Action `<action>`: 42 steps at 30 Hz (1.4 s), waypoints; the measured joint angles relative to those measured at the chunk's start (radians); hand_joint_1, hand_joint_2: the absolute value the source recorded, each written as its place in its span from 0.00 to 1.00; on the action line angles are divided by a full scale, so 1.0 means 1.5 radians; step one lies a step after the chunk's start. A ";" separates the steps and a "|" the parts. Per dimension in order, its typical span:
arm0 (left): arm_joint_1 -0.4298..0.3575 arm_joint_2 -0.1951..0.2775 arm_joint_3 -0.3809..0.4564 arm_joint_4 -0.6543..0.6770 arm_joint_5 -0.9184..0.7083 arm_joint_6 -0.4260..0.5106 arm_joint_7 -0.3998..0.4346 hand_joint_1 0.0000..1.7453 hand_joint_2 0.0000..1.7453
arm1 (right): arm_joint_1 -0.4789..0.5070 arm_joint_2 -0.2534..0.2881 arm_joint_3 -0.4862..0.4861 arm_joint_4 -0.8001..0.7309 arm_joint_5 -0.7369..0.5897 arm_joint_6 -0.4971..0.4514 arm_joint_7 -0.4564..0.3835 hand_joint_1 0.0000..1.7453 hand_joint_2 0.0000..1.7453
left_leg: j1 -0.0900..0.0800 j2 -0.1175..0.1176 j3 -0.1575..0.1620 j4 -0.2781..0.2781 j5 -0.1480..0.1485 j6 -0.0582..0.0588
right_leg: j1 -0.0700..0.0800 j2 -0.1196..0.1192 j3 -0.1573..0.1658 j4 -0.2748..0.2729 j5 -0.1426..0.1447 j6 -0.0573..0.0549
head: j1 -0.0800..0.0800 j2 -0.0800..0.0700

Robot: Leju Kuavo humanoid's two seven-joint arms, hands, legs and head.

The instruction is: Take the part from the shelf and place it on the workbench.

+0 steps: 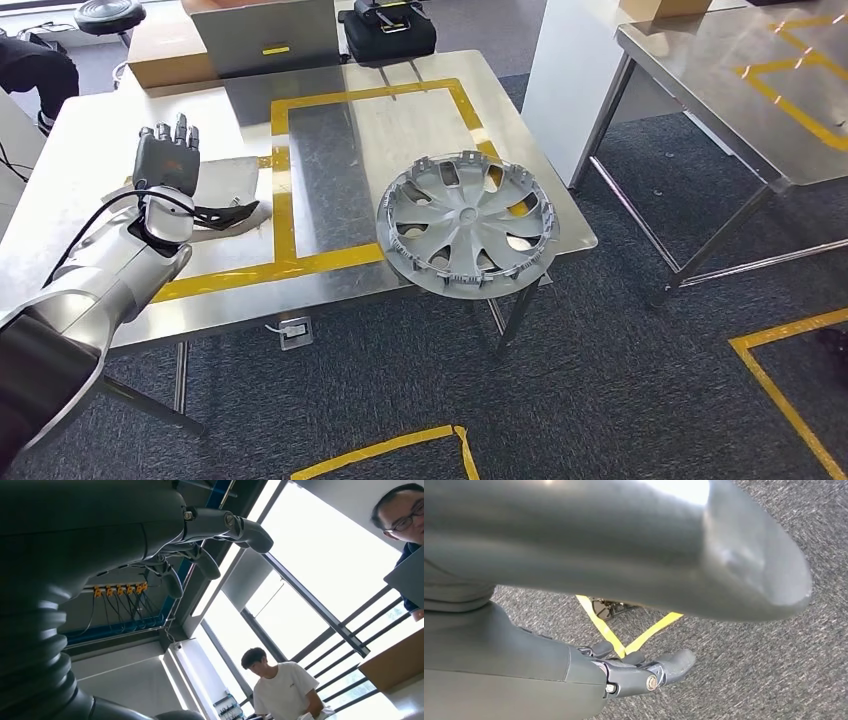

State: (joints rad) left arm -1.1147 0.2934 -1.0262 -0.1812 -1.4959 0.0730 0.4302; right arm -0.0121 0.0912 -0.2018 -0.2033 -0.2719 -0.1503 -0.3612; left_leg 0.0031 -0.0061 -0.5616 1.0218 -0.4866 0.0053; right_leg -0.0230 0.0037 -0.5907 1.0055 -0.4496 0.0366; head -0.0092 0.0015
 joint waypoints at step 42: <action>-0.062 0.014 0.011 -0.011 -0.016 0.034 -0.030 0.00 0.00 | -0.008 0.007 -0.004 0.000 0.012 0.000 0.017 0.00 0.00 | 0.009 0.005 -0.037 0.065 -0.037 -0.034 | 0.000 0.000 -0.032 0.021 0.016 -0.036 | -0.002 0.000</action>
State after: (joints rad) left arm -1.2077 0.3147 -1.0095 -0.1978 -1.5199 0.1232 0.3857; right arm -0.0242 0.1015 -0.2081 -0.2033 -0.2542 -0.1495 -0.3353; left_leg 0.0160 0.0009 -0.6166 1.1194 -0.5421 -0.0452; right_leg -0.0234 0.0033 -0.6393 1.0368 -0.4256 -0.0171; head -0.0128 0.0015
